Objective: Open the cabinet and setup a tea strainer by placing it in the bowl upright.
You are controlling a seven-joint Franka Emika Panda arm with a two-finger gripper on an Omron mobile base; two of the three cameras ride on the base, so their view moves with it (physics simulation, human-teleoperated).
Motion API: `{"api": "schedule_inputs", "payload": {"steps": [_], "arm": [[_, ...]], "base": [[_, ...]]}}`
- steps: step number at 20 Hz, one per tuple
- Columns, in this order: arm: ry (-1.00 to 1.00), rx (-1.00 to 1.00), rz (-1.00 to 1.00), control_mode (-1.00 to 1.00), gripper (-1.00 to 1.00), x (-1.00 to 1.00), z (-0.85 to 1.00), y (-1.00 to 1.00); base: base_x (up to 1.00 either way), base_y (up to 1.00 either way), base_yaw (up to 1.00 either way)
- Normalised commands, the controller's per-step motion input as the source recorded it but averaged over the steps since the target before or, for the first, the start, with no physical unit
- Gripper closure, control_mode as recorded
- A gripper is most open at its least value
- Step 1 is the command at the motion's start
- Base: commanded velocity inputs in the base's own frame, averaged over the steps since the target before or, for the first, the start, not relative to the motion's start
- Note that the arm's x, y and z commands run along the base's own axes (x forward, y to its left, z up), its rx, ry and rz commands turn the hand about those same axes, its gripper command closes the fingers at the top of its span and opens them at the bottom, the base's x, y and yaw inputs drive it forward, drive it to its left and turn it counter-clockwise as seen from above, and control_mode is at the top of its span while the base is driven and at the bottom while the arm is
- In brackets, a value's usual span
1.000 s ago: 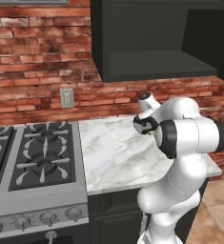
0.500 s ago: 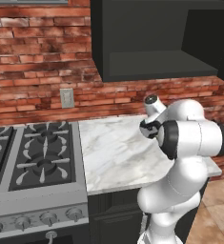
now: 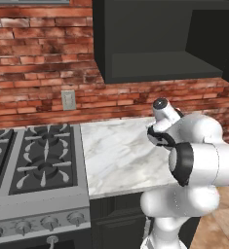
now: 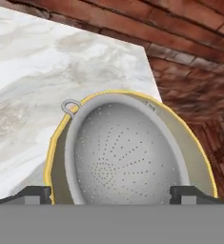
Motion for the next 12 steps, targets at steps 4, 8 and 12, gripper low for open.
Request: {"api": "schedule_inputs", "payload": {"steps": [4,8,12], "arm": [[-0.16,0.03,0.00,-1.00,-1.00,-0.69,0.40,-0.20],[-0.15,0.05,0.00,-1.00,-1.00,-0.76,0.42,-0.13],[-0.16,0.04,0.00,-1.00,-1.00,-0.74,0.45,-0.11]], "base": [[0.00,0.00,0.00],[0.00,0.00,0.00],[0.00,0.00,0.00]]}}
